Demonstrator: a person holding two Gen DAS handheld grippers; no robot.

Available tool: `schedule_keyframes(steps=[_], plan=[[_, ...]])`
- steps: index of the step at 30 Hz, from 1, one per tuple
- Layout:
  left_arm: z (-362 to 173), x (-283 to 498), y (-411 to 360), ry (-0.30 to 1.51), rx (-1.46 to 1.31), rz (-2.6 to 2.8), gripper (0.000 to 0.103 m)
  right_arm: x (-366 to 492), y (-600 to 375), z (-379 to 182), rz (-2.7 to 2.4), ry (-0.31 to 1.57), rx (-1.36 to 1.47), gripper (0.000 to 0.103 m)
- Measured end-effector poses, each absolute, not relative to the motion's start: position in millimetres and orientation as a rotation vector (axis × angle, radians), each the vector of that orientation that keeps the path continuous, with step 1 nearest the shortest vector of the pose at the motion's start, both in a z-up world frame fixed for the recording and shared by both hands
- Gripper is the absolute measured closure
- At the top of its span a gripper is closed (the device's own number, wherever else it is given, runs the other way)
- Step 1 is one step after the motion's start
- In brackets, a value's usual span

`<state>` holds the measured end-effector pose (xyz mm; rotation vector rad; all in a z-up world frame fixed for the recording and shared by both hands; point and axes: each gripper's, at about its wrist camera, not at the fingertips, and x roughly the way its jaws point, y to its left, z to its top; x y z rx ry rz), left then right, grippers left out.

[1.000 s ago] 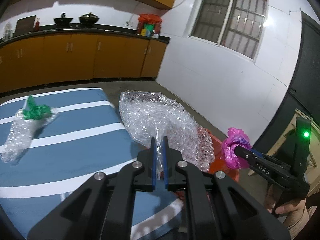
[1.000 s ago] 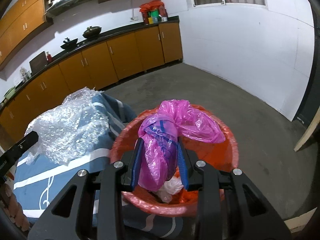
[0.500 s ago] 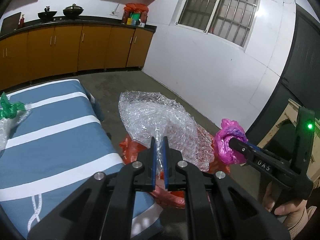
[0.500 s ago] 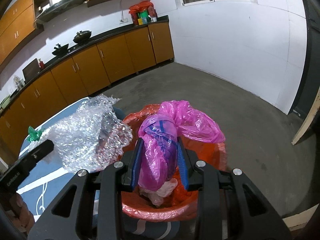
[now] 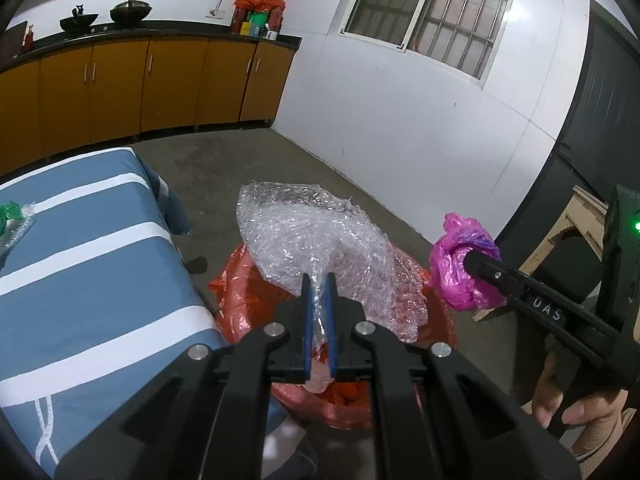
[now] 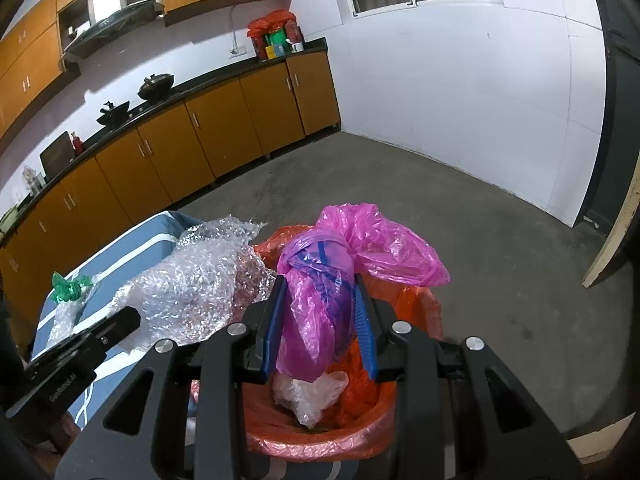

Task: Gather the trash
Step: 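Open both tools to drop the bags into the basket, then move both open tools back to the table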

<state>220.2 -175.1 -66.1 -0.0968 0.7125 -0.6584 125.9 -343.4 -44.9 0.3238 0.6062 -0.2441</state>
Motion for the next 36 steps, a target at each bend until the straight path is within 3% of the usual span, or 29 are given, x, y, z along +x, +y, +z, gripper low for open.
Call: schedule_keyframes(steps=[4,6,10,15,21,36], plan=[[-69,226,-181,0.735,-0.097,-0.674,0.093,128,-346,-46,-0.239,0.606,0.338,0.068],[-72,229,-180,0.749,-0.104,-0.681,0.084,129,-346,-47,-0.237,0.607,0.346,0.064],[-76,230,-173,0.759,-0.105,-0.669,0.076,127,-347,-49,-0.230,0.608,0.353,0.049],[-75,228,-153,0.729,-0.085,-0.582,0.056,125,-347,-50,-0.247,0.609,0.346,0.045],[-76,220,-124,0.688,-0.028,-0.464,0.042,128,-342,-52,-0.249,0.625,0.324,0.045],[-82,212,19,0.662,-0.046,-0.087,0.033,164,-257,-47,-0.067,0.667,0.164,0.045]])
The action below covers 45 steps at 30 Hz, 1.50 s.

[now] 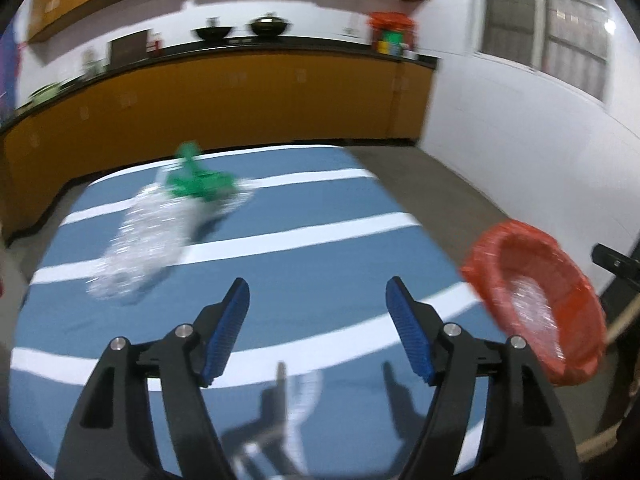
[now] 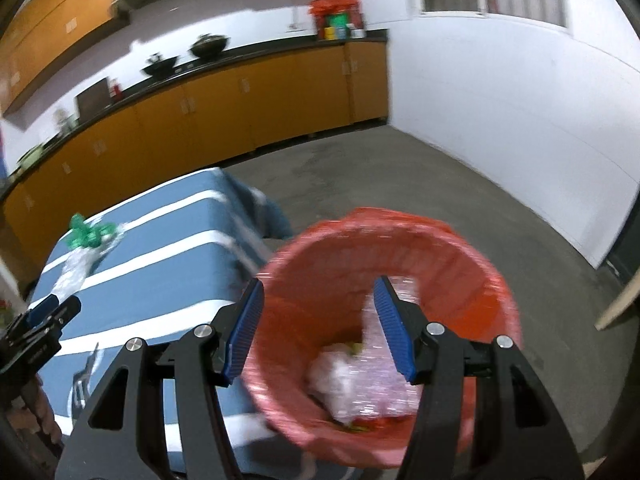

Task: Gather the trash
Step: 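Move both open tools back to the table, then grasp the green bag with the right tool while the left tool grasps the bubble-wrap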

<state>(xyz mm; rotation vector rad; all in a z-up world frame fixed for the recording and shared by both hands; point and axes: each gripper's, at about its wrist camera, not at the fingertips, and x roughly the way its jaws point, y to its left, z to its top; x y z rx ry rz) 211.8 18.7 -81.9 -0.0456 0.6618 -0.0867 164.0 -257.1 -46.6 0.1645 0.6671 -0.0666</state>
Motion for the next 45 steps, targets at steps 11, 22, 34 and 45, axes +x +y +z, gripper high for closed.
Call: schedule_keyframes(steps=[11,22,34,45], plan=[[-77,196,152,0.610,-0.157,0.205,0.033,221,-108,-36,0.234,0.661,0.077,0.045],[-72,191,242,0.560,-0.239,0.358,0.032,304,49,-38,0.419,0.690,0.045,0.052],[-75,214,260,0.555,-0.261,0.338,0.031,361,78,-94,0.336,0.853,-0.012,0.089],[-80,267,203,0.613,-0.213,0.156,0.027,335,5,-91,0.275,0.827,0.078,0.100]])
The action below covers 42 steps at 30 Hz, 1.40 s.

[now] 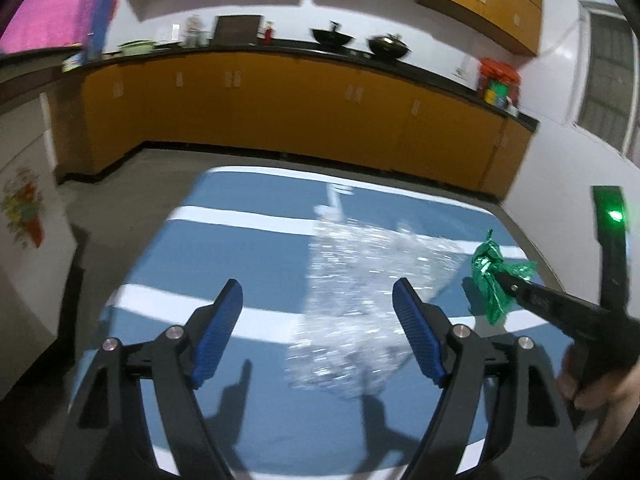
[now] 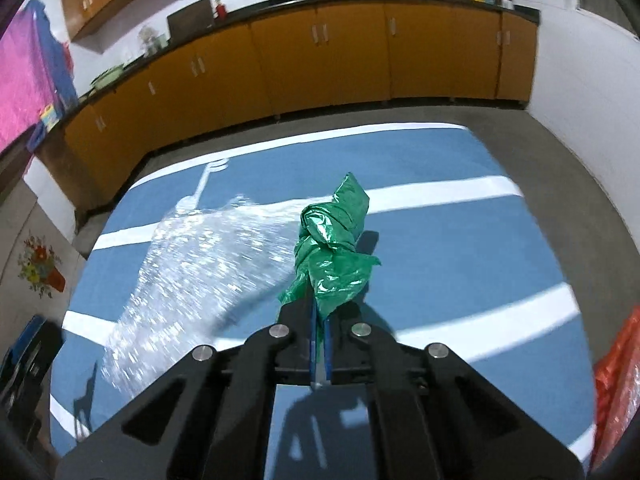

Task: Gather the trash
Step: 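Grasp the green bag with the right tool while the left tool grasps the bubble-wrap, then carry the bubble-wrap and green bag over the red basket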

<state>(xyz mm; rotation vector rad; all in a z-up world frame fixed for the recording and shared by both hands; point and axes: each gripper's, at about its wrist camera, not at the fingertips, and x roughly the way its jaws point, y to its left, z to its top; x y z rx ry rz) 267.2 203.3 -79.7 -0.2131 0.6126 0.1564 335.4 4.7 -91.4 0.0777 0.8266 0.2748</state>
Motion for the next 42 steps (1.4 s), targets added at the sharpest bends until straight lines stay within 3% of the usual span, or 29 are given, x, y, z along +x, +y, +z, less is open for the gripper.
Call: schedule_keyframes(steps=[7,13,16,18,21,42], plan=[[-107,317,172,0.762,-0.167,0.095,0.027,309,-52,-96,0.213,0.842,0.130,0.100],[-133,334,171,0.871,-0.161,0.113,0.039,294,-78,-95,0.196,0.850,0.161,0.100],[-133,334,167,0.875,-0.156,0.113,0.054,289,-82,-94,0.200,0.846,0.170,0.100],[-133,333,165,0.872,-0.155,0.102,0.072,285,-82,-91,0.206,0.843,0.176,0.100],[-132,326,163,0.860,-0.148,0.113,0.080,278,-83,-85,0.214,0.833,0.181,0.100],[-28,223,103,0.635,-0.113,0.006,0.083,204,-151,-31,0.166,0.674,0.233,0.100]])
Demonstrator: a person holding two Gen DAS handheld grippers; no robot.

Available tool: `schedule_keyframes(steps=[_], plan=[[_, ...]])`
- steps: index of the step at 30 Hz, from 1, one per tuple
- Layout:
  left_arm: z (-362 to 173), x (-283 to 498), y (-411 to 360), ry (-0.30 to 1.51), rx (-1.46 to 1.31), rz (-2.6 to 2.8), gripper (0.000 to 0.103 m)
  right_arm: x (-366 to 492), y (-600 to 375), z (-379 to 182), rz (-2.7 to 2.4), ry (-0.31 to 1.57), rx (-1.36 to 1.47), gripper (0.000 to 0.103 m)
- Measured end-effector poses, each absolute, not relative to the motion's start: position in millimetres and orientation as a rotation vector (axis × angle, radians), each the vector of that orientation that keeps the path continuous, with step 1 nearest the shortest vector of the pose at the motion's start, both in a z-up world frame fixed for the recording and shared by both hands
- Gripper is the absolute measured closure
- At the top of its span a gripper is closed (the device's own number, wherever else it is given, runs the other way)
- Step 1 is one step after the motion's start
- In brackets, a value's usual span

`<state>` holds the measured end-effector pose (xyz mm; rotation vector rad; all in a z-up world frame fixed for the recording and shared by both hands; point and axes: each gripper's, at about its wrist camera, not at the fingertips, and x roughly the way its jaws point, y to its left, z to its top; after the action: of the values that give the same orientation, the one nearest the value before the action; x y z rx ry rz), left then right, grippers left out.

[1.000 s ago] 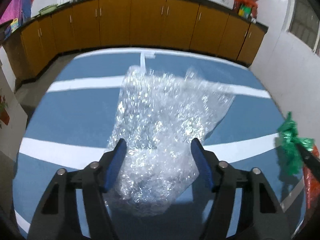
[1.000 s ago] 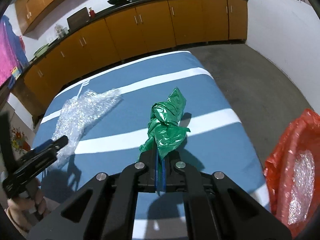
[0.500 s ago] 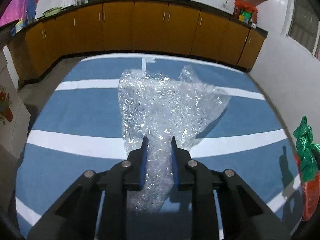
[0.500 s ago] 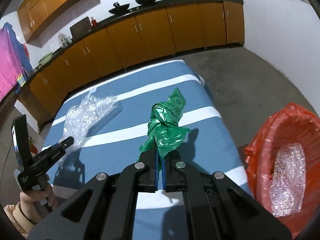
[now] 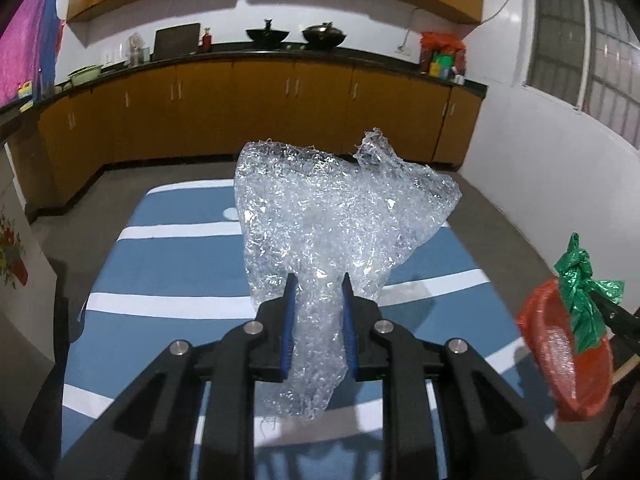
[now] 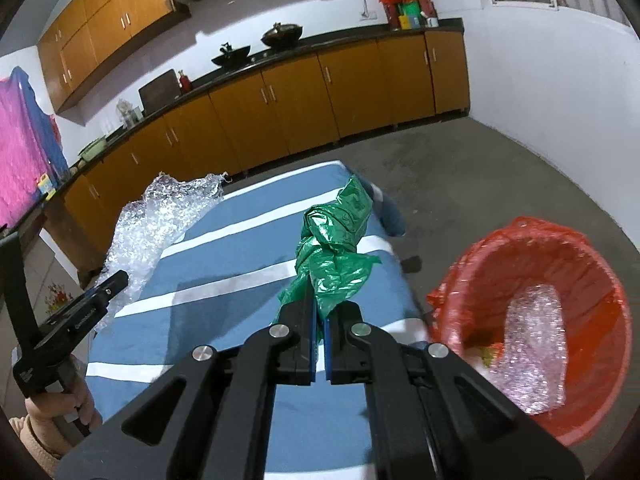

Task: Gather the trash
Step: 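Carry the bubble-wrap and green bag over the red basket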

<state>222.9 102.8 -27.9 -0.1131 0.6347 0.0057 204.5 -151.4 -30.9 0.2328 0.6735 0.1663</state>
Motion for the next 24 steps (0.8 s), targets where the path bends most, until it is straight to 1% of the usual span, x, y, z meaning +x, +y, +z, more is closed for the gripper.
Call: schedule_keyframes(steps=[12,24], plan=[[3,195,48,0.596,-0.088,-0.109,0.083,164,-205,-21,0.099,0.616,0.249,0.100],[5,185,-21,0.604,-0.049,-0.239,0.083,139,-250,-20,0.002,0.596,0.262,0.100]])
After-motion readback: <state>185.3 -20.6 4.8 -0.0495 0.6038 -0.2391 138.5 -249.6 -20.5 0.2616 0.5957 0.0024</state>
